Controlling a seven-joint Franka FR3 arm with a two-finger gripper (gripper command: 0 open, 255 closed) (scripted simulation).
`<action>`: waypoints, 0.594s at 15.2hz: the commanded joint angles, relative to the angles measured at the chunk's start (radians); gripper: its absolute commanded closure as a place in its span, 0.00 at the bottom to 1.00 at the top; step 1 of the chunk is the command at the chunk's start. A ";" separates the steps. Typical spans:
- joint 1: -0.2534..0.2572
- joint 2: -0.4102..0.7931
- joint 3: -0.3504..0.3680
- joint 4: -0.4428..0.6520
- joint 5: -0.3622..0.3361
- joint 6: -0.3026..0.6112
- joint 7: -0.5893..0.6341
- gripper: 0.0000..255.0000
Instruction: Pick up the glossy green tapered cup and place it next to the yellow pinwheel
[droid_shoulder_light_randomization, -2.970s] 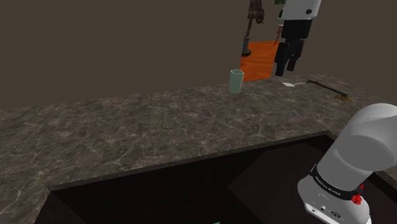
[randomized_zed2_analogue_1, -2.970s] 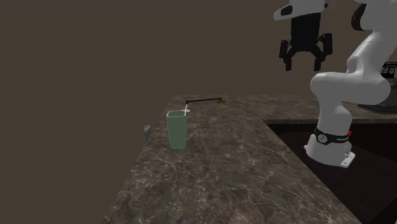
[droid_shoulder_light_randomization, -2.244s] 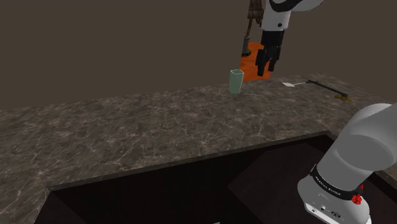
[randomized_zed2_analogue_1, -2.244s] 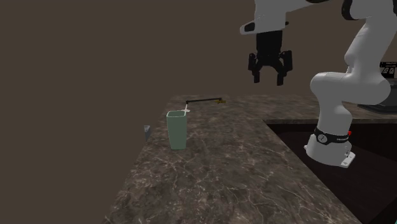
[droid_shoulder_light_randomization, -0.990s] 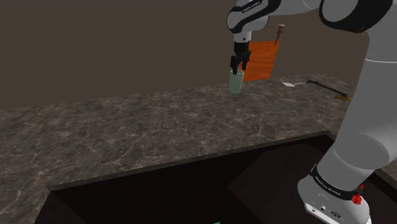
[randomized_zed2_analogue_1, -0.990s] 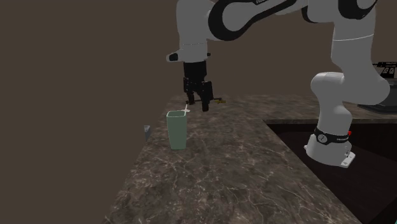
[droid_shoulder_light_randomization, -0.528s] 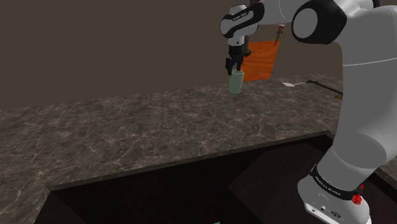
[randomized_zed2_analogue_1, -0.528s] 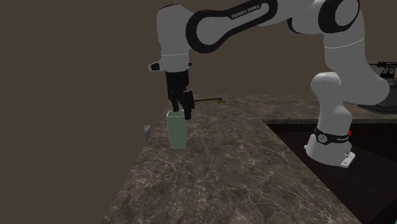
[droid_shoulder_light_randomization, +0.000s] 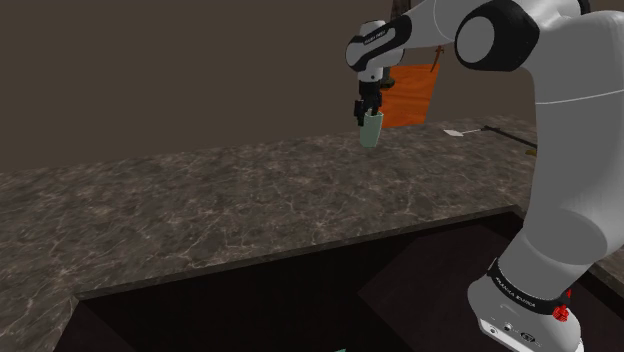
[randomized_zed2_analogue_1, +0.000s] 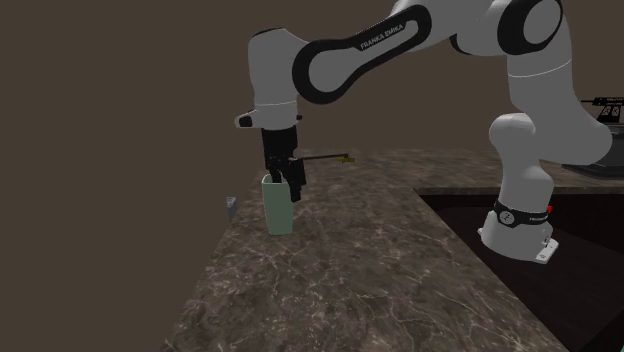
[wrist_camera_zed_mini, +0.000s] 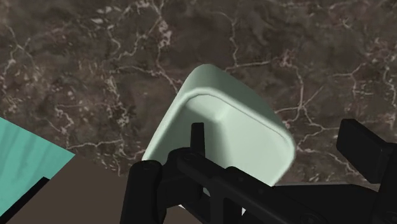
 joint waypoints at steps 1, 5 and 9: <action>0.000 0.000 0.000 -0.003 0.000 0.003 0.000 0.00; 0.000 0.000 0.000 -0.003 0.000 0.003 0.000 0.00; 0.000 0.000 0.000 -0.003 0.000 0.003 0.000 1.00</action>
